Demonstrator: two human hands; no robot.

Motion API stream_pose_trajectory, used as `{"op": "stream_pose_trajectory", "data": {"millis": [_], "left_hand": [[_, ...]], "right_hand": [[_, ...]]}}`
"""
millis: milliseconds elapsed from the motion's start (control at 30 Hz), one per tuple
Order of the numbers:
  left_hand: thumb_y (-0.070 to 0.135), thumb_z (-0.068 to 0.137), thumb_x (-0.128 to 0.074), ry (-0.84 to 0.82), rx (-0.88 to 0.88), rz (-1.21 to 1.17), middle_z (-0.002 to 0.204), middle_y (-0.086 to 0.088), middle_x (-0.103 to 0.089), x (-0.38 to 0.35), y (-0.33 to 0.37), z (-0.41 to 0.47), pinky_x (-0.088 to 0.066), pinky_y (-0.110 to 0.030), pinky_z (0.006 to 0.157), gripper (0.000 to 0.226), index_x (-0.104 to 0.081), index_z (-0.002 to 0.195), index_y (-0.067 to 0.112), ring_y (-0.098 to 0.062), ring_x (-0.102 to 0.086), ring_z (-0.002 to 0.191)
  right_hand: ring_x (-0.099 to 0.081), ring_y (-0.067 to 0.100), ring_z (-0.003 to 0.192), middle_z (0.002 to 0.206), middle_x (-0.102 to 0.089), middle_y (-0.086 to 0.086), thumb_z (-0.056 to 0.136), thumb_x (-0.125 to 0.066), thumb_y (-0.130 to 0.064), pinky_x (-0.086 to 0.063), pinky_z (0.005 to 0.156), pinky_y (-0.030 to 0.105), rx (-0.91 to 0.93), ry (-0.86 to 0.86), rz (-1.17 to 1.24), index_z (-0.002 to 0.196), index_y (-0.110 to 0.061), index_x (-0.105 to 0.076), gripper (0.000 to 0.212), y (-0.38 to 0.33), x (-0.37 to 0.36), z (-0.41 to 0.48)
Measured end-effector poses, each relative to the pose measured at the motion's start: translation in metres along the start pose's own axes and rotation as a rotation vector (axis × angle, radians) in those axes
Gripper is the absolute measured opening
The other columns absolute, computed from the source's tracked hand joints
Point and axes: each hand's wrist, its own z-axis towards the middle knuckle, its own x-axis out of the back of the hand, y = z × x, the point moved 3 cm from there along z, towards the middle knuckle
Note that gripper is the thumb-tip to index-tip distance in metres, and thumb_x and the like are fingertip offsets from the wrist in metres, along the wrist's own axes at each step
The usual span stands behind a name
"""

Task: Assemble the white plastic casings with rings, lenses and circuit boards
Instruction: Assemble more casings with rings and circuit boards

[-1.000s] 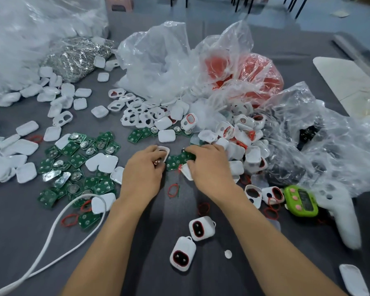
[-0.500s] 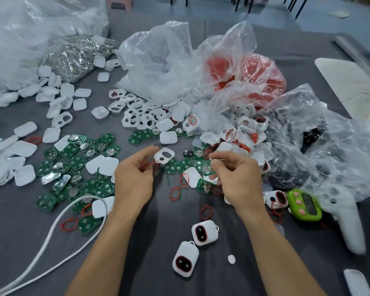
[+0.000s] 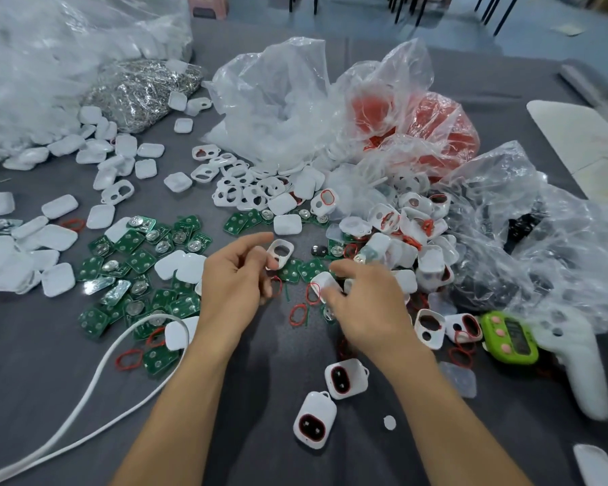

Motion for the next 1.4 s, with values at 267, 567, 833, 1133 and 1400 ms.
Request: {"op": "stream_pose_trajectory", "data": {"millis": [267, 567, 833, 1133, 1400], "left_hand": [[0.009, 0.084, -0.071, -0.034, -0.091, 0.371, 0.093, 0.027, -0.074, -0.006, 0.003, -0.016, -0.049, -0.007, 0.079, 0.041, -0.077, 0.096, 0.048, 0.007, -0.068, 0.092], [0.003, 0.087, -0.069, -0.375, -0.141, 0.216, 0.1, 0.017, -0.078, -0.057, 0.008, -0.036, -0.054, -0.014, 0.079, 0.047, -0.076, 0.113, 0.041, -0.002, -0.073, 0.094], [-0.001, 0.092, -0.066, -0.157, 0.07, 0.06, 0.07, 0.0, -0.076, -0.061, -0.003, -0.021, -0.049, -0.015, 0.051, 0.05, -0.081, 0.085, 0.046, -0.006, -0.058, 0.053], [0.011, 0.089, -0.075, -0.382, -0.009, 0.195, 0.079, 0.011, -0.077, -0.068, 0.008, -0.022, -0.048, -0.015, 0.067, 0.029, -0.082, 0.099, 0.038, -0.002, -0.063, 0.069], [0.001, 0.072, -0.076, -0.468, 0.097, -0.276, 0.114, -0.005, -0.076, -0.074, 0.002, -0.036, -0.056, -0.027, 0.088, 0.05, -0.078, 0.115, 0.026, -0.016, -0.069, 0.103]], "right_hand": [[-0.064, -0.004, 0.086, 0.083, -0.072, -0.015, 0.081, -0.069, 0.0, -0.046, 0.078, 0.006, -0.044, 0.023, 0.222, 0.1, -0.034, -0.077, 0.04, -0.005, -0.004, 0.004], [-0.057, 0.009, 0.047, 0.059, -0.068, 0.002, 0.084, -0.075, 0.004, -0.043, 0.045, 0.017, -0.365, 0.139, 0.99, 0.085, -0.015, -0.079, 0.019, 0.012, 0.014, 0.003], [-0.059, 0.01, 0.046, 0.061, -0.071, -0.003, 0.087, -0.061, 0.005, -0.043, 0.045, 0.019, -0.342, 0.109, 0.669, 0.073, -0.026, -0.079, 0.039, 0.043, 0.03, -0.008], [-0.066, 0.009, 0.051, 0.063, -0.073, -0.003, 0.088, -0.071, -0.016, -0.059, 0.061, 0.034, -0.192, -0.002, 0.607, 0.095, -0.029, -0.076, 0.015, 0.023, 0.034, -0.009], [-0.062, 0.018, 0.048, 0.061, -0.07, 0.015, 0.089, -0.07, -0.003, -0.047, 0.046, 0.022, -0.407, 0.05, 1.048, 0.09, -0.007, -0.076, 0.007, 0.022, 0.022, -0.016]]}}
